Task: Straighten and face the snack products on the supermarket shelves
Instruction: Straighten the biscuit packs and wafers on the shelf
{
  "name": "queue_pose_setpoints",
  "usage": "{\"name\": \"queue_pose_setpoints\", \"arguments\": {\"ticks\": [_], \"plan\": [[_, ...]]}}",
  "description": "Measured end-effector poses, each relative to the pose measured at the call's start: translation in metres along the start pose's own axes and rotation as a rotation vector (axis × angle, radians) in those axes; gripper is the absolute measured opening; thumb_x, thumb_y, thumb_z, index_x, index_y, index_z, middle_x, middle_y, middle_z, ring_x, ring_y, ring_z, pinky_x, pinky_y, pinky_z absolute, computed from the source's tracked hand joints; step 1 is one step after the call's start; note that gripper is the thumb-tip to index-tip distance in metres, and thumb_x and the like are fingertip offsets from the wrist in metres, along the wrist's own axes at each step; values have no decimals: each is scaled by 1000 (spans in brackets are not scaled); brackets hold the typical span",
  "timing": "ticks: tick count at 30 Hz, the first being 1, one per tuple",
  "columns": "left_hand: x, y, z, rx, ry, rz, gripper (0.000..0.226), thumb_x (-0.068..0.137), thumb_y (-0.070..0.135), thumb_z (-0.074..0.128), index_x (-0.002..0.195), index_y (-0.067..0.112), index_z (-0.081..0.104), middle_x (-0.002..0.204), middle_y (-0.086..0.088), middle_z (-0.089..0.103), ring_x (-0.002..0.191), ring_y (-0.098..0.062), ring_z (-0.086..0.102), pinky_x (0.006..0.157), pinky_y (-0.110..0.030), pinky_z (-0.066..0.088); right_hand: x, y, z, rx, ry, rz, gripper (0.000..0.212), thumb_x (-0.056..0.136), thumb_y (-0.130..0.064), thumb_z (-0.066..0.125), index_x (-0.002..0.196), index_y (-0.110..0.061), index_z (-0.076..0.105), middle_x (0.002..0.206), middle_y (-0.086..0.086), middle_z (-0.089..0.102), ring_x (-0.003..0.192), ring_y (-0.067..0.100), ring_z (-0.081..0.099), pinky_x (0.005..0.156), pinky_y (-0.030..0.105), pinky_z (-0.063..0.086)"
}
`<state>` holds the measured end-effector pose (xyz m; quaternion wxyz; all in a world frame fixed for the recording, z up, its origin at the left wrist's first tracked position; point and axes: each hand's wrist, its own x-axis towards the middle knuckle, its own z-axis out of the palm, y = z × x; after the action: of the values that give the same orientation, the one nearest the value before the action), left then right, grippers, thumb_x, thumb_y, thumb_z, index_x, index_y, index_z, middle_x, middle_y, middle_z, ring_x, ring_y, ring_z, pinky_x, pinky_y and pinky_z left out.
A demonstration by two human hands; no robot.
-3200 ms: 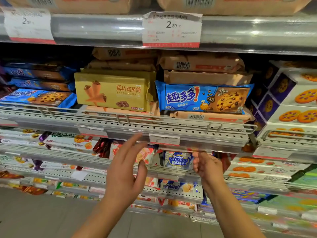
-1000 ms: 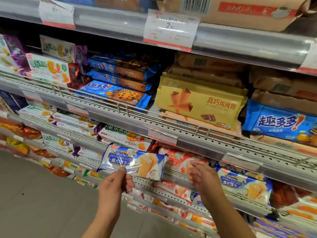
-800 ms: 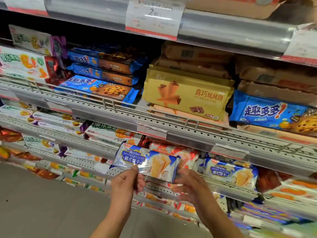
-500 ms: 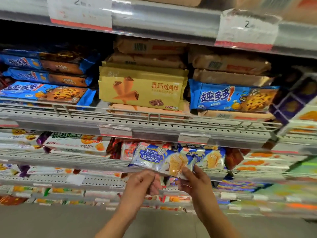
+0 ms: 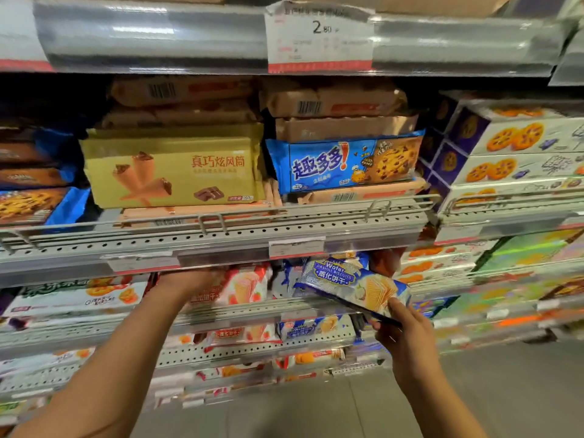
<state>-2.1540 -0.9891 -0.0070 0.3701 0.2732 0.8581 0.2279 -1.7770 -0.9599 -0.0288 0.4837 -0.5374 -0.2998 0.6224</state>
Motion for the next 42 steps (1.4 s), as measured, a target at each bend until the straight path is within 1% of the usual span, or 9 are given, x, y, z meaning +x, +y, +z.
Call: {"name": "queue_pose_setpoints", "arguments": {"ticks": [5, 8, 12, 17, 22, 28, 32, 36, 42], "plan": [[15, -13, -3, 185, -247, 182, 113, 55, 97, 58, 150, 36, 45, 159, -4, 42, 146, -30, 37, 120, -49, 31, 1, -6, -9, -24, 26, -20, 16, 102, -17, 56, 97, -6, 66, 65, 7, 65, 53, 18, 59, 56, 29, 49], [22, -16, -1, 311, -211, 266, 114, 50, 107, 43, 147, 47, 46, 161, 3, 40, 148, -26, 34, 122, -49, 26, 5, -9, -12, -43, 31, -43, 15, 102, -15, 56, 99, -5, 67, 64, 4, 67, 54, 17, 61, 58, 30, 49], [12, -10, 3, 476, -58, 336, 84, 73, 95, 37, 134, 41, 57, 144, 0, 58, 133, -26, 51, 112, -46, 42, 14, -12, -5, -38, 21, -23, 14, 101, -17, 58, 97, -7, 67, 68, 5, 68, 56, 19, 59, 58, 29, 49], [-54, 15, 43, 651, 287, 649, 28, 99, 53, 50, 103, 27, 60, 81, 9, 61, 86, -16, 64, 72, -30, 46, 26, -13, 8, -76, -58, -57, 15, 100, -19, 61, 96, -9, 72, 80, 9, 71, 64, 21, 58, 65, 33, 47], [-92, 13, 98, 34, 91, 694, 51, 98, 41, 59, 147, 36, 48, 144, 17, 44, 137, -5, 37, 116, -35, 35, 38, -13, 19, -104, -57, -103, 21, 95, -24, 70, 113, -20, 59, 83, 11, 73, 66, 24, 63, 61, 33, 51], [-94, 20, 116, -299, -34, 573, 51, 99, 35, 62, 148, 40, 45, 146, 20, 46, 134, -2, 45, 114, -29, 39, 57, -18, 26, -226, -49, -199, 28, 88, -30, 79, 82, -22, 53, 71, 11, 64, 62, 35, 68, 64, 43, 55], [-100, 23, 120, -283, -46, 580, 54, 100, 34, 62, 150, 40, 41, 149, 24, 39, 135, 2, 39, 115, -27, 33, 79, -11, 36, -415, -17, -307, 18, 91, -34, 74, 78, -26, 64, 70, 6, 69, 73, 38, 69, 77, 61, 58], [-103, 25, 125, -259, -27, 592, 55, 99, 32, 62, 149, 41, 41, 156, 23, 30, 141, -1, 29, 119, -30, 27, 102, -9, 46, -651, -39, -413, 38, 82, -57, 59, 87, -21, 67, 81, 5, 70, 73, 27, 68, 71, 50, 58], [-94, 40, 139, -81, 64, 531, 62, 99, 37, 59, 156, 35, 35, 170, 4, 9, 156, -14, 11, 122, -32, 16, 116, -12, 51, -1118, -45, -545, 36, 98, -37, 59, 69, -15, 56, 71, 2, 53, 92, 34, 60, 70, 35, 37]]}}
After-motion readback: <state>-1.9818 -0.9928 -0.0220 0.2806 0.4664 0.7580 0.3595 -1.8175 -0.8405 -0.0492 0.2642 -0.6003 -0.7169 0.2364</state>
